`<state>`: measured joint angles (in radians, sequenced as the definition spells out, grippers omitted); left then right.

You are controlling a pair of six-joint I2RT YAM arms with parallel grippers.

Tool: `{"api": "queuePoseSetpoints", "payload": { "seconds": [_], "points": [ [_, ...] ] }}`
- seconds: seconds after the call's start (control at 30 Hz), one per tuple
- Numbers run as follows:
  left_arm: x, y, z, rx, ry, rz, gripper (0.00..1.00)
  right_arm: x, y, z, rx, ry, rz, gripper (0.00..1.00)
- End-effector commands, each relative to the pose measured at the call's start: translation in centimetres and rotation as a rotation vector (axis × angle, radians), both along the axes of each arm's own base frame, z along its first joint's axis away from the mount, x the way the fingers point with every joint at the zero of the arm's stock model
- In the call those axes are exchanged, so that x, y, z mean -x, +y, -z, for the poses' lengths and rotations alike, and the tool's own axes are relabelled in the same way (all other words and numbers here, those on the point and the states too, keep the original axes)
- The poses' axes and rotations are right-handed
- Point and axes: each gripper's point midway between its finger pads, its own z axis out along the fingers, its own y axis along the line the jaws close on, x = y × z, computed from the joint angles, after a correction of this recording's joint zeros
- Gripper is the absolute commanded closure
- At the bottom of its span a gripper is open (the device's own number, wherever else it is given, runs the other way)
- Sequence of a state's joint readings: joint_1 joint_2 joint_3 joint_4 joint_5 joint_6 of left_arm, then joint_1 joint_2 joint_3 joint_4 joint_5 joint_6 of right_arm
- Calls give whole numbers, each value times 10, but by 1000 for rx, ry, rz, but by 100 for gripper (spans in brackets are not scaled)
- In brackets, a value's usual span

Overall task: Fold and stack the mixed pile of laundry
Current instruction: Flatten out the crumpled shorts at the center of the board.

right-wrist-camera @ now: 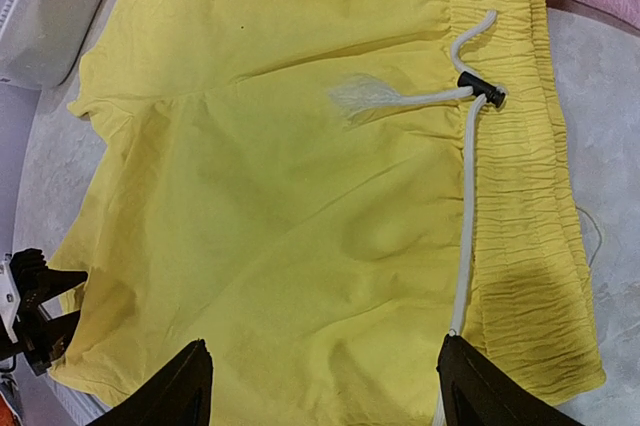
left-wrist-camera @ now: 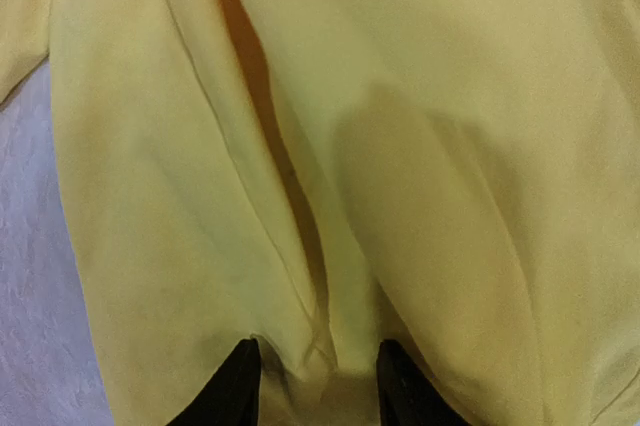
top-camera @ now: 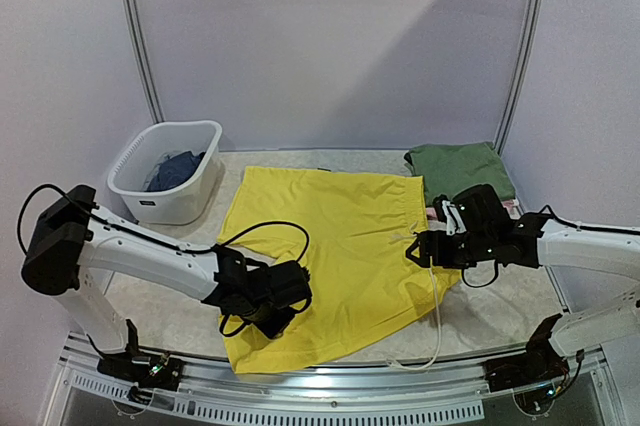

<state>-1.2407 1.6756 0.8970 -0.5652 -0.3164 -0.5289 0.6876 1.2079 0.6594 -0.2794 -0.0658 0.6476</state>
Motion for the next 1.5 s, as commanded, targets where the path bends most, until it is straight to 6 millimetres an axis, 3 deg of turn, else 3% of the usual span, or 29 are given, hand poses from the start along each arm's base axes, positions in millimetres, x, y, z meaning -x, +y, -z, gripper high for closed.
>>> {"api": "queuePoseSetpoints", "payload": {
  "seconds": [0.0, 0.17, 0.2, 0.23, 0.53, 0.93, 1.23, 1.4, 1.47],
  "points": [
    [-6, 2, -9, -39, -61, -3, 65, 2, 5, 3, -10, 7, -13, 21],
    [-14, 6, -31, -22, -121, -12, 83, 3, 7, 6, -1, 15, -17, 21],
    [-15, 6, -35, -16, -132, -13, 94, 3, 8, 7, -1, 18, -17, 21],
    [-18, 8, -40, -13, -149, -19, 100, 3, 8, 8, 0, 19, -17, 21],
    [-39, 25, -58, -14, -204, -72, 100, 2, 11, 9, 8, 27, -24, 21],
    [-103, 99, -62, -61, -258, -340, 100, 0, 20, 9, 7, 31, -47, 21],
    [-141, 144, -43, -138, -247, -499, 100, 2, 24, 17, 20, 51, -66, 21],
    [-149, 165, -39, -186, -235, -571, 99, 4, 24, 21, 26, 58, -74, 21],
    [-149, 172, -47, -203, -257, -599, 90, 4, 24, 22, 26, 59, -74, 21]
  ]
}}
